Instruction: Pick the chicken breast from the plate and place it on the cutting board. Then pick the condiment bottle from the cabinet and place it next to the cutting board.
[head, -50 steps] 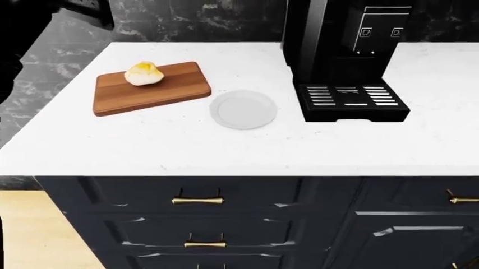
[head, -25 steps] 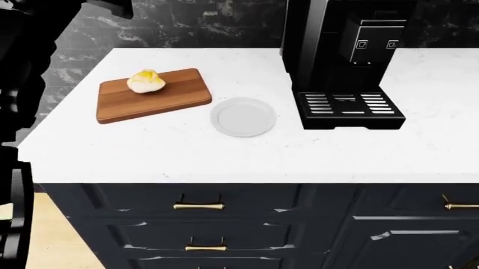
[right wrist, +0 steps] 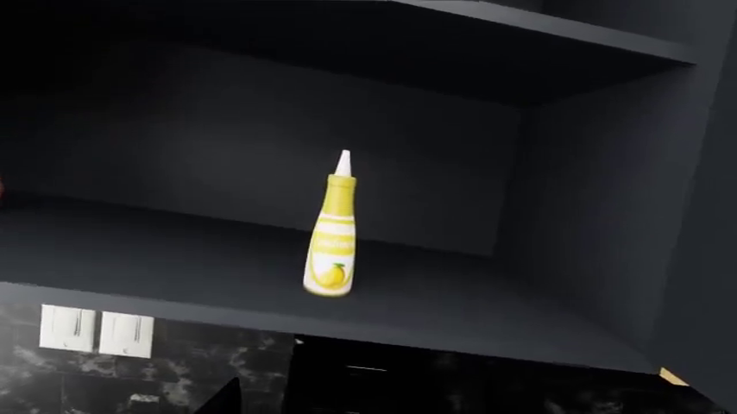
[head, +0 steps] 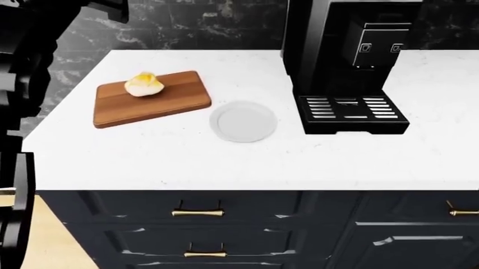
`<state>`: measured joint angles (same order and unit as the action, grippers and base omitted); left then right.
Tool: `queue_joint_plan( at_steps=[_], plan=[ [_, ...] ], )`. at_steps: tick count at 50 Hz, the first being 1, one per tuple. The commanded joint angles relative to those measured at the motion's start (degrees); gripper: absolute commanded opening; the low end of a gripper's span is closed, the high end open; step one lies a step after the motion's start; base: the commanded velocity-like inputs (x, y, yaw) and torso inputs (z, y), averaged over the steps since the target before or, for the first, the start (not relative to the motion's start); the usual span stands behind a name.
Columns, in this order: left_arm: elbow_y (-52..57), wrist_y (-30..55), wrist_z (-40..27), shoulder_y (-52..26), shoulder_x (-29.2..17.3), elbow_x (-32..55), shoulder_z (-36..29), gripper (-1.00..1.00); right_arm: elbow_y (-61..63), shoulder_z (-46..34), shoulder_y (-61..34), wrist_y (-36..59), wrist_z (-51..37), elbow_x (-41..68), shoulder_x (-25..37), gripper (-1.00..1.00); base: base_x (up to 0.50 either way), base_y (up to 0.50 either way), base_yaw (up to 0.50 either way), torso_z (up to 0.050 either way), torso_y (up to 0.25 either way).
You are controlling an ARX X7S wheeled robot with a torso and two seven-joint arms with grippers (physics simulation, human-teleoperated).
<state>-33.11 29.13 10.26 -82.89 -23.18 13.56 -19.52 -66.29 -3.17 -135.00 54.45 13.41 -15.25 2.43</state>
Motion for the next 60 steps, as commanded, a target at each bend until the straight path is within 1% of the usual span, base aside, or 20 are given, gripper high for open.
queue_joint_plan(
  at_steps=[1, 11, 40, 60],
  plan=[
    [0.02, 0.85, -0.18, -0.63, -0.21, -0.32, -0.38, 1.0, -0.21, 0.03, 0.0, -0.03, 0.2, -0.3, -0.09, 1.0, 0.21, 0.0, 0.0, 0.0, 0.0],
    [-0.61, 0.04, -0.14, -0.82, -0.12, -0.38, -0.43, 1.0, -0.21, 0.03, 0.0, -0.03, 0.2, -0.3, -0.09, 1.0, 0.22, 0.0, 0.0, 0.003, 0.0],
    [3.42, 1.84, -0.02, 0.38, -1.02, 0.69, -0.15, 1.0, -0.21, 0.03, 0.0, -0.03, 0.2, -0.3, -0.09, 1.0, 0.22, 0.0, 0.0, 0.05, 0.03],
    [2.09, 1.47, -0.01, 0.16, -0.99, 0.74, -0.21, 1.0, -0.21, 0.03, 0.0, -0.03, 0.2, -0.3, -0.09, 1.0, 0.22, 0.0, 0.0, 0.05, 0.025]
  ],
)
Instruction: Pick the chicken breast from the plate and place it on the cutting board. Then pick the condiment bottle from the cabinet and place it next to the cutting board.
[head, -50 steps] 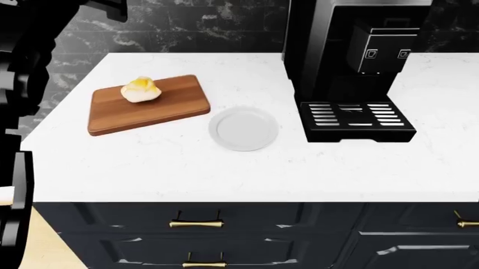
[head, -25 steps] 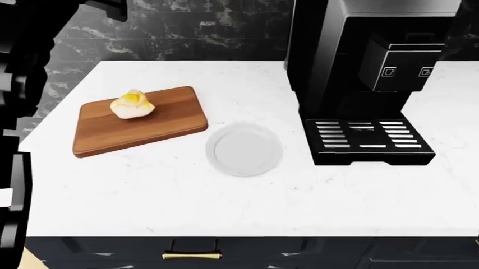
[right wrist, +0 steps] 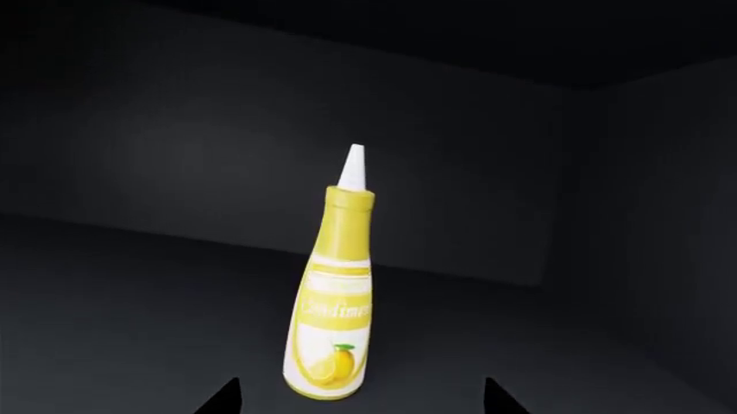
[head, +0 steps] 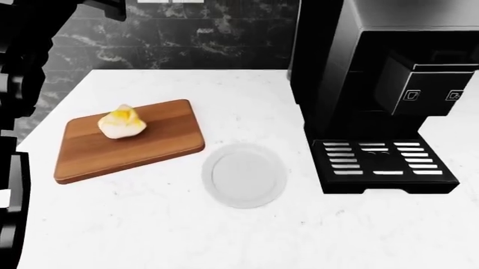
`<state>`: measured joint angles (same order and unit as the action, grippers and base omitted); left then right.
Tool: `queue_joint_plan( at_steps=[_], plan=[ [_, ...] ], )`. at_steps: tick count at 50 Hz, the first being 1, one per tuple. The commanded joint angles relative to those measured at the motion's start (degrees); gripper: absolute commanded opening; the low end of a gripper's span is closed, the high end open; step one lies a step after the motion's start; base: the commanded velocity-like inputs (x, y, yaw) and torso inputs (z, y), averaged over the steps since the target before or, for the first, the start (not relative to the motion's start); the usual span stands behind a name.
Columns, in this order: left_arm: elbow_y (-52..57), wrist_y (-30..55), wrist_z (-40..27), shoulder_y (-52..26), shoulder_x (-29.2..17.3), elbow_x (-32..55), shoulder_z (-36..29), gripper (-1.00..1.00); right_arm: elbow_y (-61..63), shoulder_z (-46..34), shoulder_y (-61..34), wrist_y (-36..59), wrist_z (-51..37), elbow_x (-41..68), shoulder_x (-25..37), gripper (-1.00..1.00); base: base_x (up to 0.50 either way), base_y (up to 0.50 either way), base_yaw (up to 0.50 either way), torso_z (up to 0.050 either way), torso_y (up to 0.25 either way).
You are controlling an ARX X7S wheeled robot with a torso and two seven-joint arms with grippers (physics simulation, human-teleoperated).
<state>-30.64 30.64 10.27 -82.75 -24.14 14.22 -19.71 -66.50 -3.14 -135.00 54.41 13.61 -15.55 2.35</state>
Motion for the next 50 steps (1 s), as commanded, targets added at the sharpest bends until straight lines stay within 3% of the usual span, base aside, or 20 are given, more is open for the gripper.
queue_joint_plan(
  at_steps=[1, 50],
  plan=[
    [-0.22, 0.1, -0.02, 0.08, -0.08, 0.1, -0.03, 1.0, 0.0, 0.0, 0.0, 0.0, 0.0, 0.0, 0.0, 1.0, 0.22, 0.0, 0.0, 0.05, 0.02],
    [2.54, 2.94, -0.09, 0.28, -1.63, 1.08, 0.31, 1.0, 0.0, 0.0, 0.0, 0.0, 0.0, 0.0, 0.0, 1.0, 0.22, 0.0, 0.0, 0.001, 0.0]
  ],
)
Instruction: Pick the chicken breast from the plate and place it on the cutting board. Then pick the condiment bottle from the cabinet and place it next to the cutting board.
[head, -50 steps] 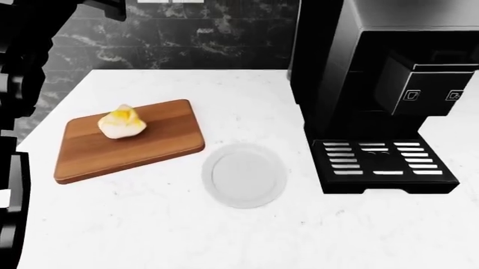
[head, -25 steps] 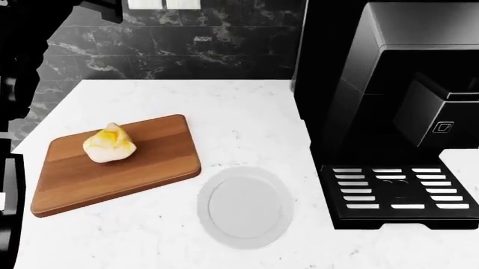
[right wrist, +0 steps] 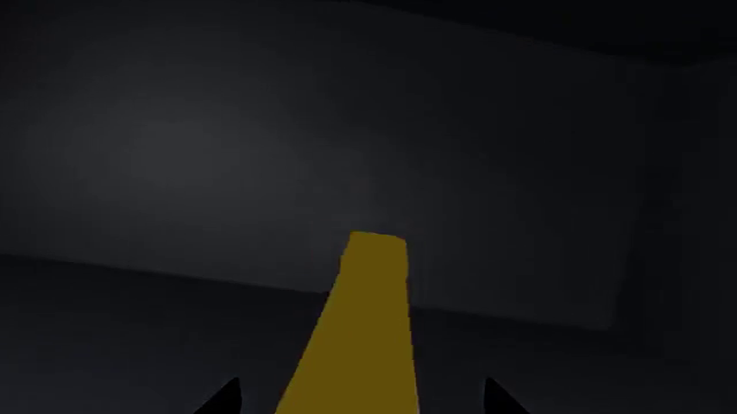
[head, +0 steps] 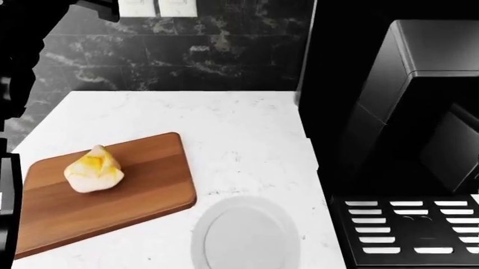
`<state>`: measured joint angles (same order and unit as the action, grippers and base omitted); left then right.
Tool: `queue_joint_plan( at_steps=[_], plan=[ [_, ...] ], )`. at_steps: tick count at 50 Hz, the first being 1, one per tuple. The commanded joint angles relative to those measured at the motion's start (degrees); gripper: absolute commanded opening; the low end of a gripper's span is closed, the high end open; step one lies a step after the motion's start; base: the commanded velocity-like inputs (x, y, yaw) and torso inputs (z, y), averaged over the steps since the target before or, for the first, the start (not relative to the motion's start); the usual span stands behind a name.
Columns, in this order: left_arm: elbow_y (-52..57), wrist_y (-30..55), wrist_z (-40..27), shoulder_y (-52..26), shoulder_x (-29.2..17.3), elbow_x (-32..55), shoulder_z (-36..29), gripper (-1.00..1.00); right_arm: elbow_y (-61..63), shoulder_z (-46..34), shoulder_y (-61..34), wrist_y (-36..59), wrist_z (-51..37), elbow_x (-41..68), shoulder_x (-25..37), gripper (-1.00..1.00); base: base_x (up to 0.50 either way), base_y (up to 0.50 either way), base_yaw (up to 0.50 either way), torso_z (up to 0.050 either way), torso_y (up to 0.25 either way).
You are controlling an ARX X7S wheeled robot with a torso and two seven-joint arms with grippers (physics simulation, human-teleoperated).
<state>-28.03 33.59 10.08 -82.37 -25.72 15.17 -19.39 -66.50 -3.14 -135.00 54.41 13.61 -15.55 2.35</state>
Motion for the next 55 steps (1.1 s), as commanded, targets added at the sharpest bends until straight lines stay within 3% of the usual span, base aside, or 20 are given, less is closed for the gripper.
queue_joint_plan(
  at_steps=[1, 3, 4, 28, 55],
  plan=[
    [-0.01, 0.01, 0.11, -0.05, -0.08, 0.14, -0.02, 1.0, 0.0, 0.0, 0.0, 0.0, 0.0, 0.0, 0.0, 1.0, 0.21, 0.0, 0.0, 0.0, 0.0],
    [-0.09, -0.07, 0.11, 0.02, -0.11, 0.13, -0.03, 1.0, 0.0, 0.0, 0.0, 0.0, 0.0, 0.0, 0.0, 1.0, 0.0, 0.0, 0.0, 0.0, 0.0],
    [-0.12, -0.09, 0.11, 0.04, -0.13, 0.14, -0.01, 1.0, 0.0, 0.0, 0.0, 0.0, 0.0, 0.0, 0.0, -1.0, 0.0, 0.0, 0.0, 0.0, 0.0],
    [1.56, 0.69, -0.25, 0.86, -0.76, 0.89, 0.59, 1.0, 0.0, 0.0, 0.0, 0.0, 0.0, 0.0, 0.0, -1.0, -0.01, 0.0, 0.0, 0.0, 0.0],
    [0.72, 0.11, -0.31, 0.98, -1.04, 1.31, 1.09, 1.0, 0.0, 0.0, 0.0, 0.0, 0.0, 0.0, 0.0, -1.0, -0.5, 0.0, 0.0, 0.0, 0.001]
  ],
)
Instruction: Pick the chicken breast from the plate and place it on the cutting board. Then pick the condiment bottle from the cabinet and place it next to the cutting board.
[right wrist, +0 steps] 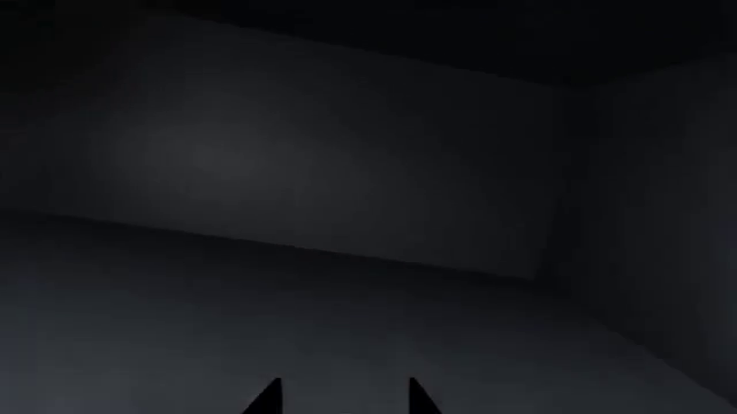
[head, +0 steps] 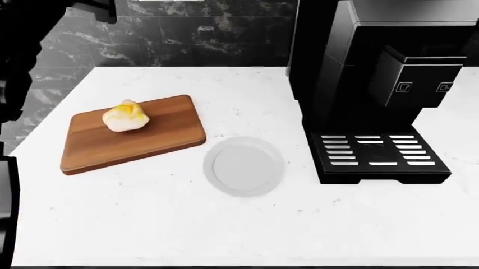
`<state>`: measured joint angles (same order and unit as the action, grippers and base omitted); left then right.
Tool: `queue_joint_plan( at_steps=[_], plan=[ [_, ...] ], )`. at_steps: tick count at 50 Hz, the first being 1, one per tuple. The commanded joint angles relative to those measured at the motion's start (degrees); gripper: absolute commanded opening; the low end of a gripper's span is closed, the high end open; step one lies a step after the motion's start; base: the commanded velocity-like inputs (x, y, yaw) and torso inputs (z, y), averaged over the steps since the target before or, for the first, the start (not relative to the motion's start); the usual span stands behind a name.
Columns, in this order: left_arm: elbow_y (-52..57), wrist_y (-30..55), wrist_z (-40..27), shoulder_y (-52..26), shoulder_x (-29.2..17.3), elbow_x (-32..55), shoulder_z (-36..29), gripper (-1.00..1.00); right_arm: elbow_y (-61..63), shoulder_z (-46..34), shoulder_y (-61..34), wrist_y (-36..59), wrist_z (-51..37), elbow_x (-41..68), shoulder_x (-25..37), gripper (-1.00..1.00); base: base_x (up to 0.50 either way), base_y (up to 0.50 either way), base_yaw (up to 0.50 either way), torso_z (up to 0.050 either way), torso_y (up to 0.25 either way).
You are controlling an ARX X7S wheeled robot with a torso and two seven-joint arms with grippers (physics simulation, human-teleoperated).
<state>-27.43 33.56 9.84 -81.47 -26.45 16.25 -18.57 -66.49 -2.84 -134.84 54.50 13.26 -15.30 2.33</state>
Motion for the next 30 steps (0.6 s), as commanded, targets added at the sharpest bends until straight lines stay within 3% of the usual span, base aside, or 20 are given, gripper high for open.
queue_joint_plan(
  at_steps=[1, 11, 30],
  plan=[
    [0.12, 0.14, -0.08, 0.12, -0.32, 0.26, 0.3, 1.0, -0.02, -0.3, -0.16, -0.09, 0.35, -0.26, 0.02, -1.0, -0.5, 0.0, 0.0, 0.0, 0.0],
    [-0.19, -0.78, -0.34, 1.58, -0.9, 0.55, 0.96, 1.0, -0.02, -0.3, -0.16, -0.09, 0.35, -0.26, 0.02, -1.0, -0.47, 0.06, 0.0, 0.0, 0.0],
    [-1.32, -1.81, -0.42, 2.61, -1.56, 0.75, 1.52, 1.0, -0.02, -0.3, -0.16, -0.09, 0.35, -0.26, 0.02, -1.0, -0.01, 0.48, 0.0, 0.0, 0.0]
  ],
)
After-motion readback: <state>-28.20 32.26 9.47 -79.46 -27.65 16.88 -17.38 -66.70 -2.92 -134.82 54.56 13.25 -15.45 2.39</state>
